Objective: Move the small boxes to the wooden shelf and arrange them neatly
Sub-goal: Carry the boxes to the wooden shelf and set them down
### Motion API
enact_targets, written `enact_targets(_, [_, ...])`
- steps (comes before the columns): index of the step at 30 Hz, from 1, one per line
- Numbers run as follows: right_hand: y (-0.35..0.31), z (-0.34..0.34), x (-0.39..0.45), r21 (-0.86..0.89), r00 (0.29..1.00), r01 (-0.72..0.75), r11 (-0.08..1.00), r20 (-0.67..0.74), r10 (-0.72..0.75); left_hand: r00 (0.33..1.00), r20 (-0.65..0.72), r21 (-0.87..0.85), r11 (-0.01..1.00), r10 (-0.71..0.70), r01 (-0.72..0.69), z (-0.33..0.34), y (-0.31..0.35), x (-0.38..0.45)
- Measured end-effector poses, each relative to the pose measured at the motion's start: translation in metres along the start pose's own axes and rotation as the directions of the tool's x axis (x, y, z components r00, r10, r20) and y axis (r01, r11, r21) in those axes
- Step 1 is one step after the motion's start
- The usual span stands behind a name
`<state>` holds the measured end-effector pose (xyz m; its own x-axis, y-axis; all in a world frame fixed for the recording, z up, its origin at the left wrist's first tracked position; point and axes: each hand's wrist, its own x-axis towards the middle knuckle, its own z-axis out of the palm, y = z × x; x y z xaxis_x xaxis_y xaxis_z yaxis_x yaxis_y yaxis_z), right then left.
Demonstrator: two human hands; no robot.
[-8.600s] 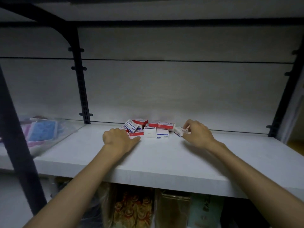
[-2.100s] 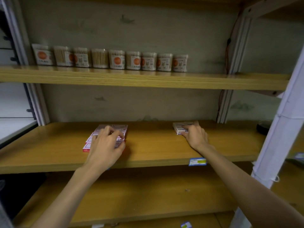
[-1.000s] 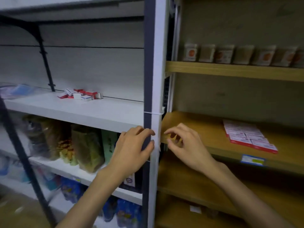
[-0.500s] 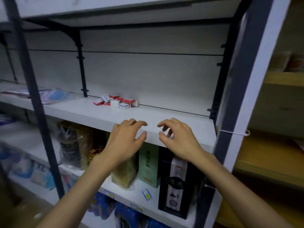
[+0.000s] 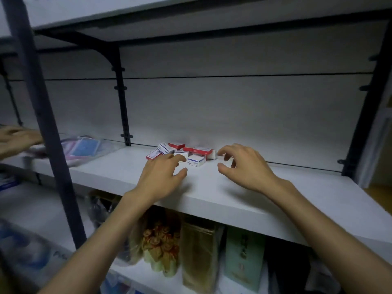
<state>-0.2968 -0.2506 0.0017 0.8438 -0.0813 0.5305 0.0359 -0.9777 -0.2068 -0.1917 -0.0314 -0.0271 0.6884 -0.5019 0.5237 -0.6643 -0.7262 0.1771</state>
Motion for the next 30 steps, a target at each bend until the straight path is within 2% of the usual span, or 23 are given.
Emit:
enact_targets(4, [-0.012, 0.022, 0.03, -0.029, 1.0, -0.024, 0.999, 0.017, 0.025, 0.997, -0.027, -0.078, 0.994, -0.075, 0.072, 0.003, -0.048, 0.027])
enact_targets(10, [-0.019, 0.051, 0.059, -0.049, 0.993, -0.104, 0.993, 0.049, 0.106, 0.994, -0.031, -0.101, 0.99, -0.106, 0.102, 0.016, -0.118, 0.075])
enact_targets(18, [-0.027, 0.086, 0.088, -0.079, 0.975, -0.211, 0.974, 0.058, 0.216, 0.995, 0.093, -0.048, 0.999, 0.029, -0.024, 0.039, -0.164, 0.133])
enact_targets(22, [-0.021, 0.096, 0.106, -0.13, 0.958, -0.286, 0.949, -0.021, 0.285, 0.976, 0.202, 0.067, 0.993, 0.081, -0.097, 0.054, -0.168, 0.155])
enact_targets(25, [-0.011, 0.098, 0.115, -0.125, 0.931, -0.364, 0.923, -0.081, 0.356, 0.966, 0.245, 0.088, 0.99, 0.085, -0.11, 0.064, -0.173, 0.165])
enact_targets(30, [0.004, 0.104, 0.121, -0.046, 0.881, -0.471, 0.881, -0.085, 0.466, 0.978, 0.194, -0.109, 0.993, 0.071, -0.051, 0.073, -0.18, 0.168])
